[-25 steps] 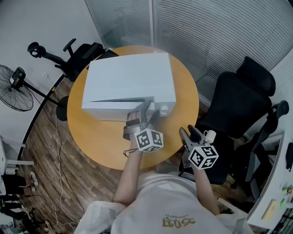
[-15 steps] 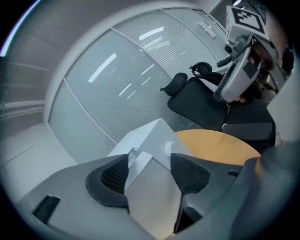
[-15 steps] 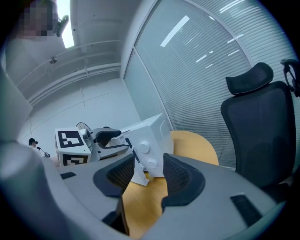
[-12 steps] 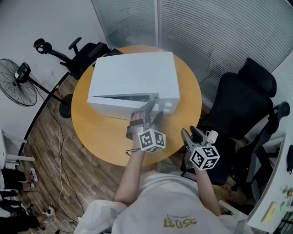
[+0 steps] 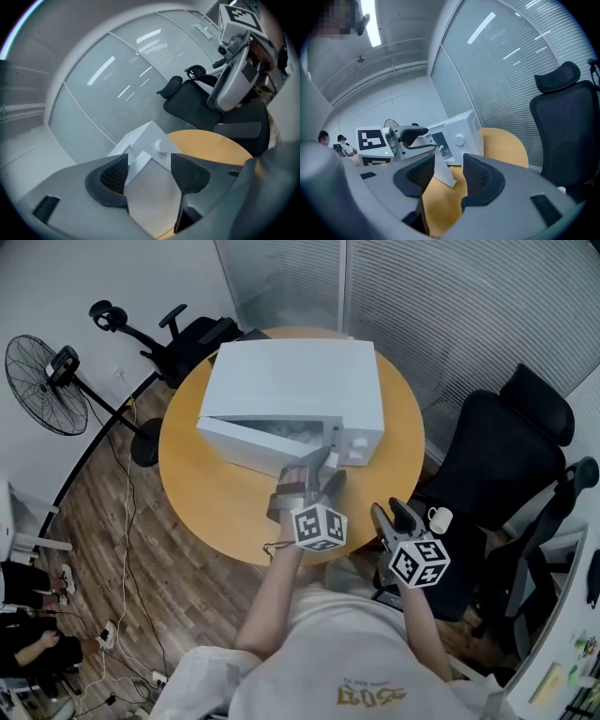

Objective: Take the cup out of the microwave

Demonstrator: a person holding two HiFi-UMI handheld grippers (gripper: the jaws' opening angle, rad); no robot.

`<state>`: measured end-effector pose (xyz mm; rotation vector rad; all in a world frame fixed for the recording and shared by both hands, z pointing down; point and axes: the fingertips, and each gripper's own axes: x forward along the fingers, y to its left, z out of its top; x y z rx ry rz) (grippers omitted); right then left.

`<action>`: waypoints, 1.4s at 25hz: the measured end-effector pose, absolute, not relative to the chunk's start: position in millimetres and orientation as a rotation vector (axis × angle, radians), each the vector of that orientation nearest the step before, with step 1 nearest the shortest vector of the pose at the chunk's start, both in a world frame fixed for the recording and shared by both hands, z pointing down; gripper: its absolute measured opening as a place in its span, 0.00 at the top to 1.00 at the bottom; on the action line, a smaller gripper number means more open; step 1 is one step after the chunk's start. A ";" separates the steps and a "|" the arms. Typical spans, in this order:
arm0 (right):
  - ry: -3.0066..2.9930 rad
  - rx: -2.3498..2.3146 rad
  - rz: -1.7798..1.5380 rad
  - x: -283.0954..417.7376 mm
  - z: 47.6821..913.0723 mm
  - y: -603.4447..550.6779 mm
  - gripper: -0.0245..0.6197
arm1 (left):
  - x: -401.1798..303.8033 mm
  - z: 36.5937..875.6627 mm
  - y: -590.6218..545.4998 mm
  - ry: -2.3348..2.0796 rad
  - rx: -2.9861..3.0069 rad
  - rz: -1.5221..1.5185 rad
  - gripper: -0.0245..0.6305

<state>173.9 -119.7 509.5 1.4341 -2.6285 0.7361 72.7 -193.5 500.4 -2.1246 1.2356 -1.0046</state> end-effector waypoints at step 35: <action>-2.727 1.021 0.804 84.2 528.7 -77.7 0.67 | 33.2 504.1 -103.8 1.367 -2.032 -0.950 0.57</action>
